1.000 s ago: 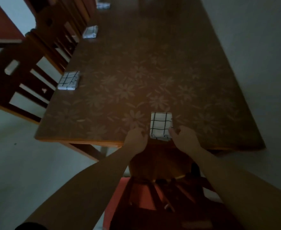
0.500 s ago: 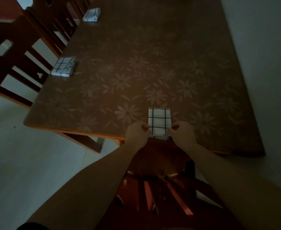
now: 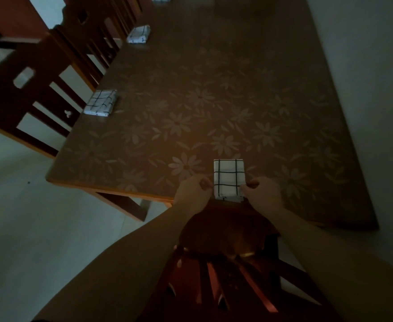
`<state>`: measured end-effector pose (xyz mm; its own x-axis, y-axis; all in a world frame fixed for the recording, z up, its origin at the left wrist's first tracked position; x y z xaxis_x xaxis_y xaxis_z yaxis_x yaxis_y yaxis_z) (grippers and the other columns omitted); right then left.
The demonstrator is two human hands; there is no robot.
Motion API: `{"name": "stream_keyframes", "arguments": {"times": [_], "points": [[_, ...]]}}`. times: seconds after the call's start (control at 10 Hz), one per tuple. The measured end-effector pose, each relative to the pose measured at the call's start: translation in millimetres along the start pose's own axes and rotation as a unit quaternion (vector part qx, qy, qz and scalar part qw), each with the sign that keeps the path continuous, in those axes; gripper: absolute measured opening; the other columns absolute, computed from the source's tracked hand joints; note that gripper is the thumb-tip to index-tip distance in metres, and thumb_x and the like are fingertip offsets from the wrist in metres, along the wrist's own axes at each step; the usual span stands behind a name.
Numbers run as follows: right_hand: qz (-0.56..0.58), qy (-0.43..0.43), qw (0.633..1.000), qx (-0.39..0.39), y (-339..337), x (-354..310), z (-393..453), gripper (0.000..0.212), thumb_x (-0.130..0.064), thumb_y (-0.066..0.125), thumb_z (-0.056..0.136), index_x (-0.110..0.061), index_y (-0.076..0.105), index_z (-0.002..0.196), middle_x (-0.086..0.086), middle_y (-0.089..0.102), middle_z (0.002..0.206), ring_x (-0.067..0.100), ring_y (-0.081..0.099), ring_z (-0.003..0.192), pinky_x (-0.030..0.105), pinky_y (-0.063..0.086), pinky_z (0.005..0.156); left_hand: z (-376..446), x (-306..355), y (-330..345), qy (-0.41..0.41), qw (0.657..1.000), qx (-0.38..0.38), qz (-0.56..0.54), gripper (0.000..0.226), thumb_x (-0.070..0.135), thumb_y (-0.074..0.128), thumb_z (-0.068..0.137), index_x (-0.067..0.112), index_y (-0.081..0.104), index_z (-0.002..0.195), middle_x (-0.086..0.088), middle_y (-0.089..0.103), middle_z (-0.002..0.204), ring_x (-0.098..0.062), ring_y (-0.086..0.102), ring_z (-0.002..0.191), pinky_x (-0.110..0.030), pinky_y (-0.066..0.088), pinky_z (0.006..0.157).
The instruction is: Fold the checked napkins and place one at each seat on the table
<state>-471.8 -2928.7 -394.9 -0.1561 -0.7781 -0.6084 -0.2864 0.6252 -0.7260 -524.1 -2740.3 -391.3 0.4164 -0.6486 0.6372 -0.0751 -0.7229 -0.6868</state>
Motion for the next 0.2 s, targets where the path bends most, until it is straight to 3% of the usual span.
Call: {"name": "stream_keyframes", "arguments": {"times": [0.1, 0.2], "points": [[0.022, -0.012, 1.000, 0.004, -14.4, -11.4, -7.5, 0.027, -0.032, 0.060, 0.093, -0.015, 0.061, 0.072, 0.000, 0.058, 0.069, 0.018, 0.058, 0.071, 0.023, 0.041, 0.057, 1.6, -8.7, -33.2, 0.038, 0.994, -0.006, 0.106, 0.025, 0.037, 0.041, 0.091, 0.025, 0.062, 0.089, 0.004, 0.066, 0.086, -0.013, 0.062, 0.077, -0.032, 0.054, 0.072], [0.011, -0.014, 0.999, 0.028, -30.2, -40.8, -25.2, 0.022, -0.032, 0.059, 0.094, -0.011, 0.062, 0.087, 0.004, 0.062, 0.085, 0.016, 0.055, 0.079, 0.025, 0.041, 0.064, 4.4, -18.1, -75.0, 0.064, 0.985, -0.002, 0.158, 0.038, 0.042, 0.035, 0.093, 0.021, 0.062, 0.109, 0.000, 0.068, 0.104, -0.016, 0.063, 0.091, -0.032, 0.053, 0.080]]}}
Point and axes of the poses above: each hand's wrist, its own z-axis towards the middle knuckle, its own y-axis out of the palm, x = y × z, the point moved 2 cm from there along z, towards the middle knuckle
